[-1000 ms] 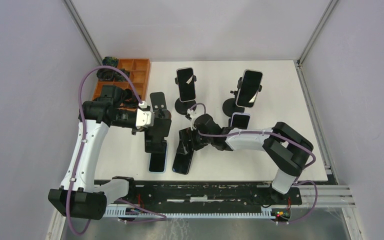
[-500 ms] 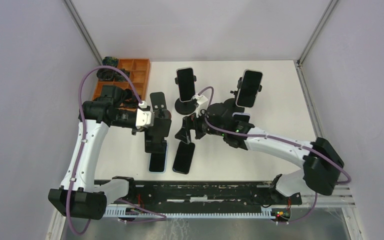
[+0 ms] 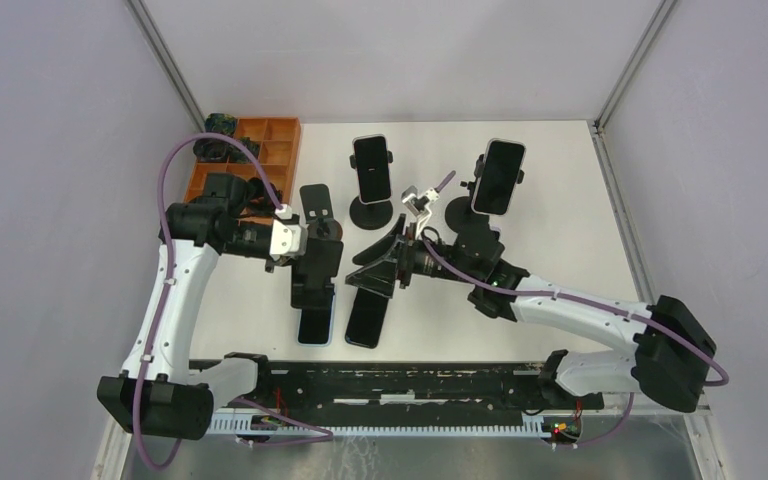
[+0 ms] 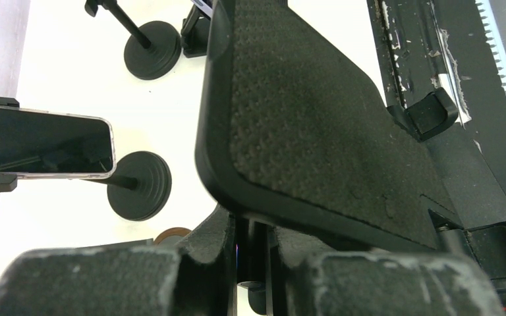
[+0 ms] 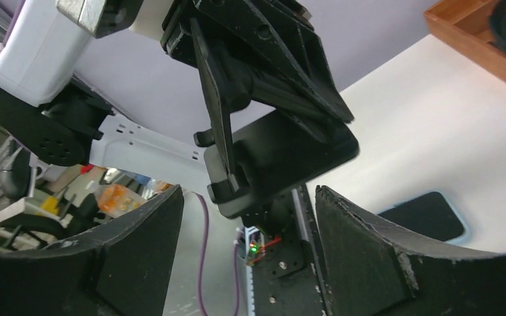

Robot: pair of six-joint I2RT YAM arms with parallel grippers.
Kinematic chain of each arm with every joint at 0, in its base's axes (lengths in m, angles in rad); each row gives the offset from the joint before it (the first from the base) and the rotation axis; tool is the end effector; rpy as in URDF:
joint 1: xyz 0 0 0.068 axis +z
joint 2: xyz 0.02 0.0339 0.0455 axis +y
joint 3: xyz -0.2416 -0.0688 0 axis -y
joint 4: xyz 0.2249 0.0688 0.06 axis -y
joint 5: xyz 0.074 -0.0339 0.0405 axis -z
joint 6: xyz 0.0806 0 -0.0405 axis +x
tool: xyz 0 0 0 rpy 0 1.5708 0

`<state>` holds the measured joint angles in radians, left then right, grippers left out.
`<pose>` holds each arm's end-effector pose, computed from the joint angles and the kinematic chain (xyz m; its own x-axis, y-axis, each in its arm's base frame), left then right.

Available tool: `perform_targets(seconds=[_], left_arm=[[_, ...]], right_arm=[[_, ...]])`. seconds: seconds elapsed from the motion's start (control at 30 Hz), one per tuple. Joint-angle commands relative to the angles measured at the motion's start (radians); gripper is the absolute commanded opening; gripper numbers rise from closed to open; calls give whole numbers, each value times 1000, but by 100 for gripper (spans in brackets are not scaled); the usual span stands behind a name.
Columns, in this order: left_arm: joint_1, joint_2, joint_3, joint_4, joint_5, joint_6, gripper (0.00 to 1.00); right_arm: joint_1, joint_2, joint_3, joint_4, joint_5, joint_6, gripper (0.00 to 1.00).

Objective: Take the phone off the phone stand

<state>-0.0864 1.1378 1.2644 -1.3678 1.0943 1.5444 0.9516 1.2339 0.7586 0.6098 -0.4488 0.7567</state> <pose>0.1633 -0.0860 0.3157 0.3011 0.4341 -0.8490 0.9509 -0.0702 0.3014 0.1531 0.2751 0.3116 -0.6184 0.1980 -0.7605 -0.7684 0.0506 0.6380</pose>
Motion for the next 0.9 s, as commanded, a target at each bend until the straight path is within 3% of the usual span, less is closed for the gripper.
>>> perform_targets(seconds=[0.0,0.27,0.4,0.47,0.53,0.63,0.83,0.87], left_arm=[[0,-31,-11,-22,63,55,10],[-4,-36,-32,-53,53,93,17],[-6,-32,-44,-53,23,101,25],[-6,-27,-50,-53,2,104,44],[-6,-20,-57,-53,-28,112,55],[-6,-16,-63,-57,-81,145,65],[-6,-14,-50,-57,-139,125,99],[-6,-11,-49,-57,-149,123,100]], right_arm=[[32,84,90,148,-46,69,76],[57,184,159,219,-44,96,58],[60,197,165,237,-52,104,28],[60,192,159,222,-52,90,12],[58,172,155,173,-46,53,0],[45,132,143,71,-40,-37,0],[-49,13,35,-116,-28,-184,0],[-78,-8,14,-138,-25,-207,0]])
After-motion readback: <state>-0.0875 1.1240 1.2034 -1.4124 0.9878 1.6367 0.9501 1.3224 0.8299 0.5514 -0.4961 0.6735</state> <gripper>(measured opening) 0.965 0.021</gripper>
